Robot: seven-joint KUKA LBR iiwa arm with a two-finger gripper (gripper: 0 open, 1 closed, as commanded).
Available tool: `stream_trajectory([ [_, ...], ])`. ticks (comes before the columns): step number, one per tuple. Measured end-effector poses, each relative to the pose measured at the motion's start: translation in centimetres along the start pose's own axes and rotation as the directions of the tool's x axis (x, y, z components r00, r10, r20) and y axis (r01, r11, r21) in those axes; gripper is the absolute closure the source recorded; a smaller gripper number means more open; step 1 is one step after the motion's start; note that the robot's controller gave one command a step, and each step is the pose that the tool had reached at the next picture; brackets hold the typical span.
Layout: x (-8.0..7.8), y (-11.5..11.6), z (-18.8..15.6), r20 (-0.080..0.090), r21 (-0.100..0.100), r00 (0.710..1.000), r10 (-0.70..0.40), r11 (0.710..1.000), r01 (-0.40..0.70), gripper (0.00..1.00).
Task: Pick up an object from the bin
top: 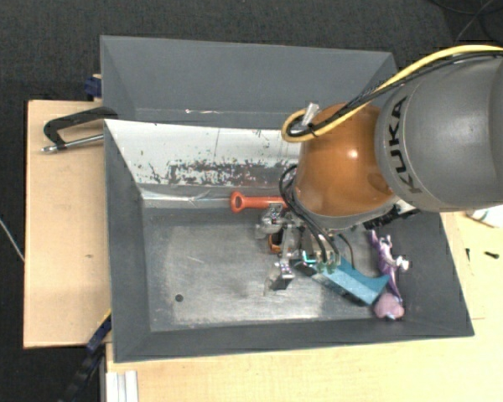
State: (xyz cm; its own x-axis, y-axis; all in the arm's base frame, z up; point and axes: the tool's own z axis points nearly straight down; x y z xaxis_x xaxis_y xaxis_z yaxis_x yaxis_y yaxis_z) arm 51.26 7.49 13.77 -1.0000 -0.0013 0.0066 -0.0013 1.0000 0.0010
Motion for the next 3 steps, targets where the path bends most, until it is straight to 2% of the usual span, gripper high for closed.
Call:
stream_trajectory([
  [1, -0.1, 0.0, -0.2, 0.004, 0.000, 1.000, 0.001, 1.000, -0.001, 0.00],
  [2, -0.9, -1.9, -3.5, 0.010, 0.000, 1.000, -0.017, 1.000, 0.017, 0.00],
  [3, -1.3, -3.9, -0.1, 0.019, 0.001, 0.998, -0.058, 0.998, 0.058, 0.00],
])
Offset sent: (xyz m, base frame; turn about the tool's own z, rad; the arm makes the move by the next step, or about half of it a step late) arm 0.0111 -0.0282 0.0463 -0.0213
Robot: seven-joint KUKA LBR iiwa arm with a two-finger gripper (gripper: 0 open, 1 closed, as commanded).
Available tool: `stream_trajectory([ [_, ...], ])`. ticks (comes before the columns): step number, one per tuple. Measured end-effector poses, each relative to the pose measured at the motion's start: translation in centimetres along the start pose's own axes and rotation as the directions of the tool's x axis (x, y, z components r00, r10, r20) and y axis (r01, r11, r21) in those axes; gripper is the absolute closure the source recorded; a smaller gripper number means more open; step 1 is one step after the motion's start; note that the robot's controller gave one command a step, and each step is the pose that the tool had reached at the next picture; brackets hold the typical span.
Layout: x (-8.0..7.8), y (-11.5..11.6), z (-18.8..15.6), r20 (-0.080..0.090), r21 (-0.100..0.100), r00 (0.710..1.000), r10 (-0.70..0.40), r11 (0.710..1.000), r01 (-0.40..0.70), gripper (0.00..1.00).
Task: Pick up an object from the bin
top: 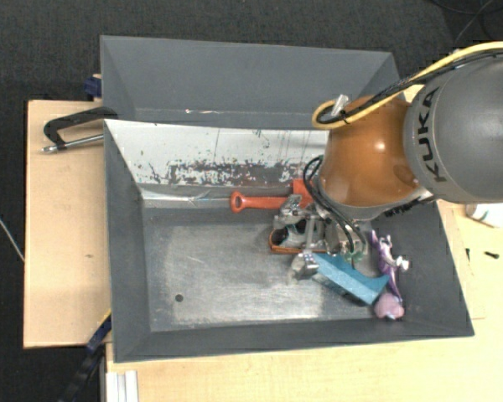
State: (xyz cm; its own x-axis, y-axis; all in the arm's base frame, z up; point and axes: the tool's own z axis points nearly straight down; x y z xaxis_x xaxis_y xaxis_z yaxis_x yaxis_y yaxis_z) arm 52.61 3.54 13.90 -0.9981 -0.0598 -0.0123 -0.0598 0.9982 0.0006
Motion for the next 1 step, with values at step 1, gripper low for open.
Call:
stream_trajectory([
  [1, -0.20, -2.90, 2.64, -0.014, 0.000, 0.997, 0.072, 0.997, -0.072, 0.00],
])
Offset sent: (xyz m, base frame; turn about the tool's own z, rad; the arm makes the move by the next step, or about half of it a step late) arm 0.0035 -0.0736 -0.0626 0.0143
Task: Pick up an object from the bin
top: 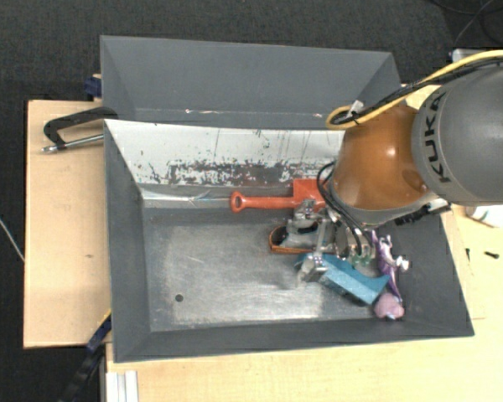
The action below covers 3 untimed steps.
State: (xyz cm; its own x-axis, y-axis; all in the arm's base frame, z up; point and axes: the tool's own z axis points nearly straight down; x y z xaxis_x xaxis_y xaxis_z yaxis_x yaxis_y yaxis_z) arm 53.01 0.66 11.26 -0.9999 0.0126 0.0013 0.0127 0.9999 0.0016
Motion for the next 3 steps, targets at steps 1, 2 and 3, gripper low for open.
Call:
stream_trajectory([
  [1, -0.2, -3.8, 2.9, 0.005, 0.001, 0.998, -0.055, 0.999, 0.055, 0.00],
  [2, 1.1, -1.3, 3.7, 0.016, 0.004, 0.996, 0.091, 0.996, -0.091, 1.00],
  [3, 1.1, -1.3, 3.7, 0.016, 0.004, 0.996, 0.091, 0.996, -0.091, 1.00],
])
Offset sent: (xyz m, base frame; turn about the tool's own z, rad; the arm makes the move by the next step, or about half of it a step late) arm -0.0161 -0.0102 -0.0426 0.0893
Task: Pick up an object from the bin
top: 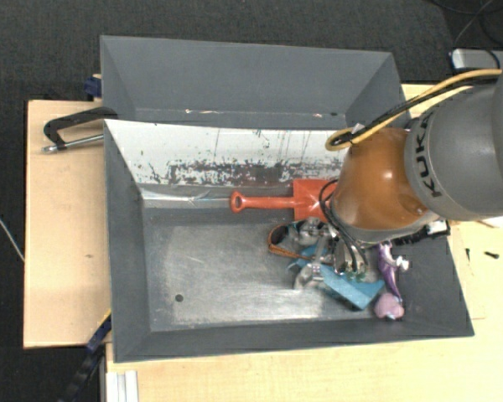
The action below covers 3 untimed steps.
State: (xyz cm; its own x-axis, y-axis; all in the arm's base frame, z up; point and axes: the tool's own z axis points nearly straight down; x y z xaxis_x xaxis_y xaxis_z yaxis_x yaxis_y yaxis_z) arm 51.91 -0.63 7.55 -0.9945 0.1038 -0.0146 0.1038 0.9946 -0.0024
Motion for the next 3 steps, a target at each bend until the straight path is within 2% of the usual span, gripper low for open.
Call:
stream_trajectory([
  [1, -1.22, 4.00, -13.22, -0.010, -0.005, 0.998, -0.055, 0.999, 0.054, 1.00],
  [2, -1.23, 4.00, -13.23, -0.010, -0.005, 0.998, -0.054, 0.999, 0.054, 0.00],
  [3, -1.23, 4.00, -13.23, -0.010, -0.005, 0.998, -0.054, 0.999, 0.054, 0.00],
])
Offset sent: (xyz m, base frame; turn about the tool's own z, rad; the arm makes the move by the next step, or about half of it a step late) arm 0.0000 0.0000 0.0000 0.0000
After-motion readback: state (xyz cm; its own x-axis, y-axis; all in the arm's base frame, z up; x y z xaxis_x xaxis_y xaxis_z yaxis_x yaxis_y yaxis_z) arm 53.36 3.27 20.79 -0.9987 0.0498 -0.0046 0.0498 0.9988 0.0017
